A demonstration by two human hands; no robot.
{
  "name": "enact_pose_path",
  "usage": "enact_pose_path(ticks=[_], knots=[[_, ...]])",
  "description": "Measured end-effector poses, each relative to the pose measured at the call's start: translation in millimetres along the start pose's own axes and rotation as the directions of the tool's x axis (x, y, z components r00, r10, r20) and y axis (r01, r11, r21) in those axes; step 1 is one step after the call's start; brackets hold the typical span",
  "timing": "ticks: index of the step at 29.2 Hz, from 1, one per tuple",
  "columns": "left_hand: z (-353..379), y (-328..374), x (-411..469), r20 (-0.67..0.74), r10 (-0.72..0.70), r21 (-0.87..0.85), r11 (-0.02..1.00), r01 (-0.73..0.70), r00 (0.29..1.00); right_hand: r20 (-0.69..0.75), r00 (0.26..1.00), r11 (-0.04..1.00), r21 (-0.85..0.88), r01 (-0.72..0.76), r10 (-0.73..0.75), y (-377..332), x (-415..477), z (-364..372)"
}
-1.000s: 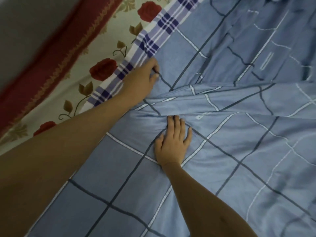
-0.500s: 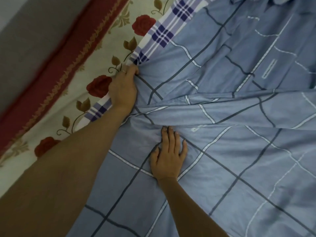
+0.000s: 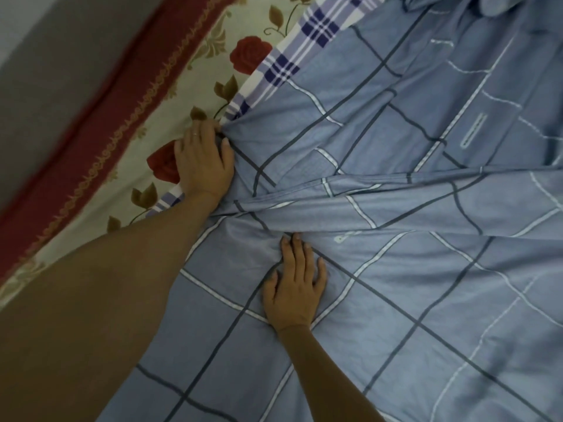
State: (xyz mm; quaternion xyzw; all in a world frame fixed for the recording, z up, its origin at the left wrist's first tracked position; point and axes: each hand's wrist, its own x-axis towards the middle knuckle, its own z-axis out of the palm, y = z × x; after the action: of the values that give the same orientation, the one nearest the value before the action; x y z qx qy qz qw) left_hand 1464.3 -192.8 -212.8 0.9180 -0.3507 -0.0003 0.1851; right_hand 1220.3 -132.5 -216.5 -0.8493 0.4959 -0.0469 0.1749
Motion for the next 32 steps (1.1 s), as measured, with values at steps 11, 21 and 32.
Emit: enact_pose_path(ticks=[11, 21, 32], knots=[[3.4, 3.0, 5.2, 0.088, -0.016, -0.021, 1.0, 0.018, 0.996, -0.167, 0.95, 0.956, 0.087, 0.279, -0.262, 4.1, 262.2, -96.0], [1.1, -1.3, 9.6, 0.128, -0.003, 0.054, 0.999, -0.004, 0.992, 0.44, 0.86, 0.966, 0.092, 0.243, -0.258, -1.6, 402.5, -122.5], [9.3, -6.1, 9.0, 0.026, 0.039, 0.066, 0.997, -0.041, 0.999, 0.042, 0.956, 0.952, 0.116, 0.284, -0.29, -30.3, 434.3, -81.8]])
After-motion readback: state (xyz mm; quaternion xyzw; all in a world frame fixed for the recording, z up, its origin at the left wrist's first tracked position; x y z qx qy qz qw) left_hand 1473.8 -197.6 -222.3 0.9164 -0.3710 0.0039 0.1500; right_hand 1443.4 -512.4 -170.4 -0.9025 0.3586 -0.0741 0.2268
